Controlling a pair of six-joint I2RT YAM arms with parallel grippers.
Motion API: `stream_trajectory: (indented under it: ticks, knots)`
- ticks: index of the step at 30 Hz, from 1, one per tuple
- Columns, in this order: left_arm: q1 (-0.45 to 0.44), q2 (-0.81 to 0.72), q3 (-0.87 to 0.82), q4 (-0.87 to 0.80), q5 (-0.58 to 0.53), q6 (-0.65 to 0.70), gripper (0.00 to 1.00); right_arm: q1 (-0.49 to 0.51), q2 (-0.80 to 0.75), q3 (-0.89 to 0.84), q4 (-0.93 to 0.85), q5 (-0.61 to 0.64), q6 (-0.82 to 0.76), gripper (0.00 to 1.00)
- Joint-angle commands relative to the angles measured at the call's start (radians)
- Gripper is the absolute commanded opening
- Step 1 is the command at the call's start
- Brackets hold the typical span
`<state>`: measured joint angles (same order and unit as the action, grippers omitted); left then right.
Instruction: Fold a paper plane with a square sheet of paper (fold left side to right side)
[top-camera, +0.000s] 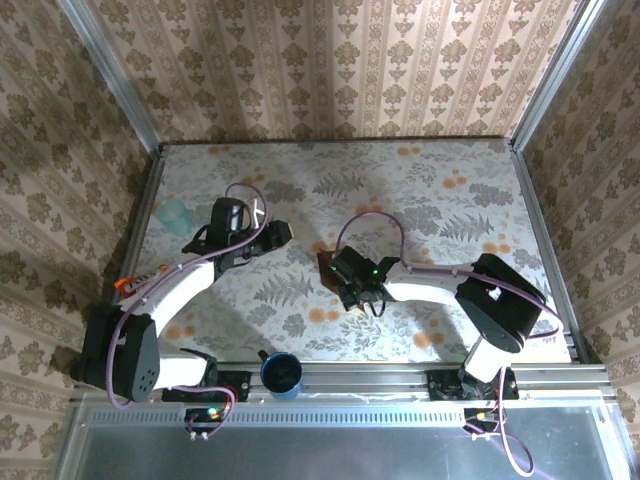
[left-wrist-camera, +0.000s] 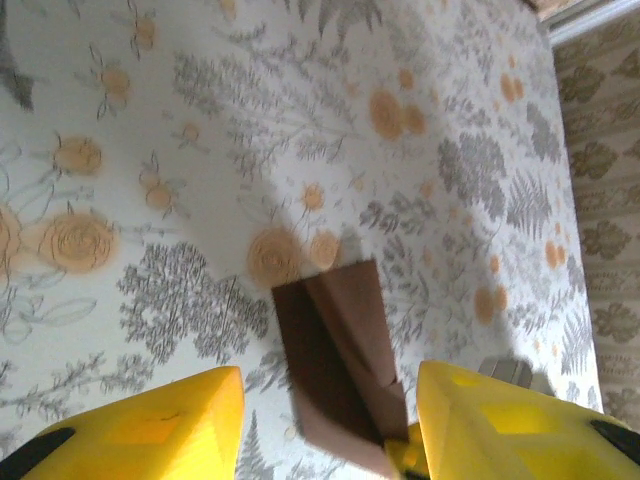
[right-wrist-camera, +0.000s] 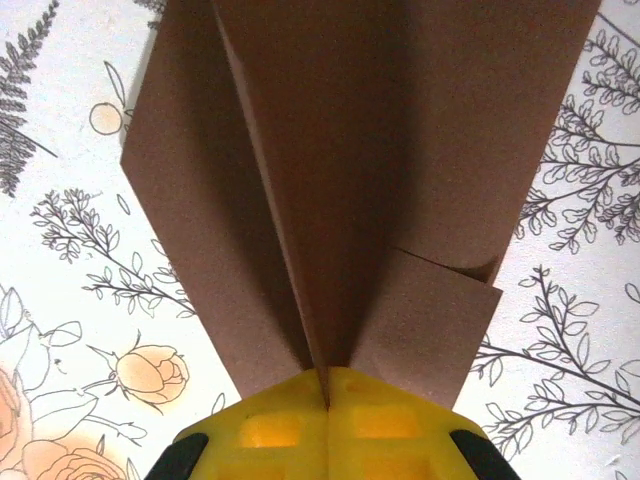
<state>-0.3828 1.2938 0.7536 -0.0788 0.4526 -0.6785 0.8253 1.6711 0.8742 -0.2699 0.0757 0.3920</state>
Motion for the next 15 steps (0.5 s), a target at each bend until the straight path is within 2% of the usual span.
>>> stream_trajectory:
  ticks: [1,8,9,15]
  knots:
    - [0.000,-0.013,-0.034,-0.026,0.078,0.047,0.50,-0.064,-0.038,-0.050,0.089,-0.219,0.012,0.00]
    - [-0.066,0.080,-0.061,0.072,0.129,0.017,0.51,-0.206,-0.054,-0.147,0.262,-0.484,0.062,0.00]
    - [-0.099,0.104,-0.057,0.090,0.129,0.009,0.51,-0.224,-0.052,-0.160,0.288,-0.515,0.072,0.00]
    - [-0.179,0.226,0.006,0.143,0.116,-0.013,0.50,-0.299,-0.035,-0.215,0.407,-0.642,0.110,0.00]
